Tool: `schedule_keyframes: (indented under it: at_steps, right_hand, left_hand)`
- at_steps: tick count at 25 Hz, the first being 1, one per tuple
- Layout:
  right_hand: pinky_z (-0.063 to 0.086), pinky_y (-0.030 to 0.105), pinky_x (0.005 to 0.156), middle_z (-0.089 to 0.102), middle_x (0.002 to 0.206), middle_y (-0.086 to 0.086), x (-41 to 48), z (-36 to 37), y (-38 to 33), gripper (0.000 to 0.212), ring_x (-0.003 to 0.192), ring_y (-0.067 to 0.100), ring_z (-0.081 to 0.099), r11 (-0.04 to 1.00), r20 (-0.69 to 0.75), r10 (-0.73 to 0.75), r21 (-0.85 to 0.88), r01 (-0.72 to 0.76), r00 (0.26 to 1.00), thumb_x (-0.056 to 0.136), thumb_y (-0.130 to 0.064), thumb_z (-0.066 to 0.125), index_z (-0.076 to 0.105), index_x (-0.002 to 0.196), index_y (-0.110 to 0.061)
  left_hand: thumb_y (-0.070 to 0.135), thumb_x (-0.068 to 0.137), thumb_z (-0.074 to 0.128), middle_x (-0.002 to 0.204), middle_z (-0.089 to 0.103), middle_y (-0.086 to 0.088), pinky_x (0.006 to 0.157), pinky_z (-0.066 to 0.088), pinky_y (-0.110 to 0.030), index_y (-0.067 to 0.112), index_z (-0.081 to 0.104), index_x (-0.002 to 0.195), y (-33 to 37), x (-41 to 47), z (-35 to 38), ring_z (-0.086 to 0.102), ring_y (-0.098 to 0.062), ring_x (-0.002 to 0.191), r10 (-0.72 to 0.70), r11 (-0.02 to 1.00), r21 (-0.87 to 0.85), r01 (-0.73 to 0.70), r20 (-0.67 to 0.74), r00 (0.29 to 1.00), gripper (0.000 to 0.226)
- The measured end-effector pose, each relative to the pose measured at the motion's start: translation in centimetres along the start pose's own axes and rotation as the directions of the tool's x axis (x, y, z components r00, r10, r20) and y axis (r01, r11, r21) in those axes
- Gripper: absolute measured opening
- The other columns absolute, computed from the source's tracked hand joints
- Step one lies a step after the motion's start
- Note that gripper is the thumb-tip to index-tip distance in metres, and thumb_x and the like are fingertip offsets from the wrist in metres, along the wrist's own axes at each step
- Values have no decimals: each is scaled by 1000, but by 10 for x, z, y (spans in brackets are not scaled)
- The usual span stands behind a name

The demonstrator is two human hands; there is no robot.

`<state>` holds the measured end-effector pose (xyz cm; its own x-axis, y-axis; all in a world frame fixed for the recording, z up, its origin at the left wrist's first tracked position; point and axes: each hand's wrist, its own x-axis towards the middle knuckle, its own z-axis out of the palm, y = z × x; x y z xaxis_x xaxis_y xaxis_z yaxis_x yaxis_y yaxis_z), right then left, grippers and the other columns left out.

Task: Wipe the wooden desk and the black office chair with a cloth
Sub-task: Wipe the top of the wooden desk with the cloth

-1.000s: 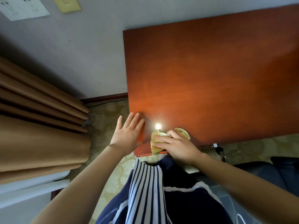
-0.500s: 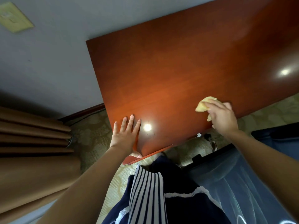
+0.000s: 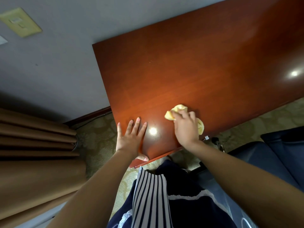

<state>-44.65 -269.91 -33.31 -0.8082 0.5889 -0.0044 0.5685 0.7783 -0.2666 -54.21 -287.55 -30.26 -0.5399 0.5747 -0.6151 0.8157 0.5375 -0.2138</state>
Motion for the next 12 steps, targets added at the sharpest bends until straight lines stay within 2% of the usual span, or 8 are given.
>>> schedule_keyframes:
  at_steps: [3,6,7,9,12]
  right_hand:
    - [40,36,84,56,128,1,-23,1,-16,40,101,28,46,970,74,-240,55,237,968,93,-10,51,56,130,-22]
    - [52,35,70,69,108,3,-48,-11,1,38,82,29,59,828,19,-554,110,549,832,71,-1,73,72,106,-15]
    - [53,32,67,70,105,2,-53,-15,13,40,79,27,61,777,20,-626,104,621,780,65,2,75,73,102,-15]
    - [53,29,63,70,107,3,-55,-25,38,41,76,25,63,717,36,-694,119,686,719,65,4,71,74,102,-15]
    - [54,35,60,70,106,4,-50,-38,74,49,74,27,62,733,78,-680,88,674,729,60,7,79,73,104,-14]
  left_hand:
    - [83,61,57,154,-31,-5,110,-8,-64,24,-31,144,-1,0,0,-17,-27,145,-7,1000,-14,7,-1,1000,134]
    - [83,60,57,154,-31,-4,110,-7,-64,25,-31,144,-2,-1,0,-17,-26,146,-3,1000,-19,3,-6,1000,135]
    - [84,60,56,155,-31,-4,110,-6,-64,25,-31,144,-2,-1,0,-17,-26,146,0,1000,-17,0,-10,1000,135]
    - [85,59,56,155,-29,-4,111,-6,-63,25,-30,145,-3,-1,0,-16,-26,146,4,1000,-13,-5,-17,1000,135]
    - [85,59,55,156,-28,-4,110,-6,-63,25,-30,145,-3,-1,1,-15,-26,146,9,1000,-3,-9,-22,1000,135]
